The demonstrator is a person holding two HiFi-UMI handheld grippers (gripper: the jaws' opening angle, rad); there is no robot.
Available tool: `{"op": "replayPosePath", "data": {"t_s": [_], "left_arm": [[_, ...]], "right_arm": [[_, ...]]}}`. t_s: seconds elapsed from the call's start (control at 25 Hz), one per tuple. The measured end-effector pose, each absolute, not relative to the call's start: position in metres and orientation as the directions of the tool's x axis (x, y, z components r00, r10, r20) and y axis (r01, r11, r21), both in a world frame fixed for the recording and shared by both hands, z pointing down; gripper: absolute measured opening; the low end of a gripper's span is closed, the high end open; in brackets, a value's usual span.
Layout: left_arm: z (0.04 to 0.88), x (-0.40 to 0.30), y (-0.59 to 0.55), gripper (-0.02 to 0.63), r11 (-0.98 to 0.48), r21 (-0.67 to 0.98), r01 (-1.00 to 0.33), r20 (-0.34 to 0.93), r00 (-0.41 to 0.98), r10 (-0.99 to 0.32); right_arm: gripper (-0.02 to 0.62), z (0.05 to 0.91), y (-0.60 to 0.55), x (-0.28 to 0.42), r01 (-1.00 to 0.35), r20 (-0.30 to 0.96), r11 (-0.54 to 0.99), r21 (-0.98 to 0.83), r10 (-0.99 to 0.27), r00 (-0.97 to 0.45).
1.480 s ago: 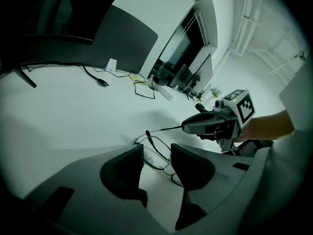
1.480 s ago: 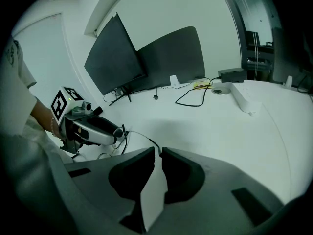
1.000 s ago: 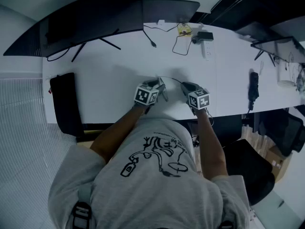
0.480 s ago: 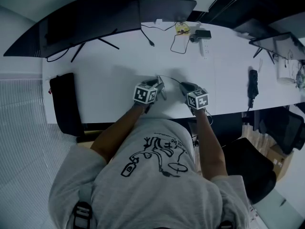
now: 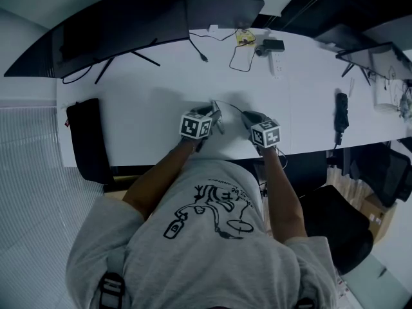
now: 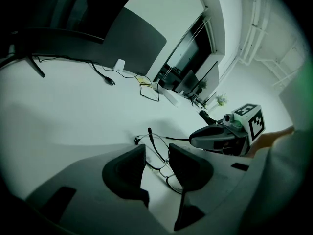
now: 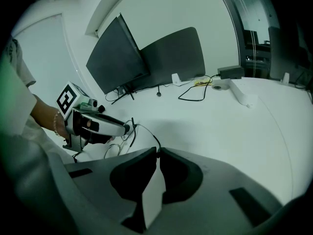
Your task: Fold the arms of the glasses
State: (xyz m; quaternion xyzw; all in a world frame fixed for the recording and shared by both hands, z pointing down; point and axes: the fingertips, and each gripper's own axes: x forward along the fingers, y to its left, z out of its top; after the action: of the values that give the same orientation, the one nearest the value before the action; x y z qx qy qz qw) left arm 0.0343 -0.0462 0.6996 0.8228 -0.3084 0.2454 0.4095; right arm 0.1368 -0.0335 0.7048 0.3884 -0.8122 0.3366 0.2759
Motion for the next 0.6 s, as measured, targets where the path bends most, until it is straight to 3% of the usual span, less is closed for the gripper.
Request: {"op": "replayPosePath", "data": {"t_s": [0.6], "left_arm": [[0.6990,0.0351,-0.0495,0.164,-0.447,0.535,-0.717,0.650,0.687,-0.325]], "right_arm": [[0.032,0.7040,-0.0248,0.1337,-0.813,0.713,0.471,-0.342,-0.434,-0.551]]}}
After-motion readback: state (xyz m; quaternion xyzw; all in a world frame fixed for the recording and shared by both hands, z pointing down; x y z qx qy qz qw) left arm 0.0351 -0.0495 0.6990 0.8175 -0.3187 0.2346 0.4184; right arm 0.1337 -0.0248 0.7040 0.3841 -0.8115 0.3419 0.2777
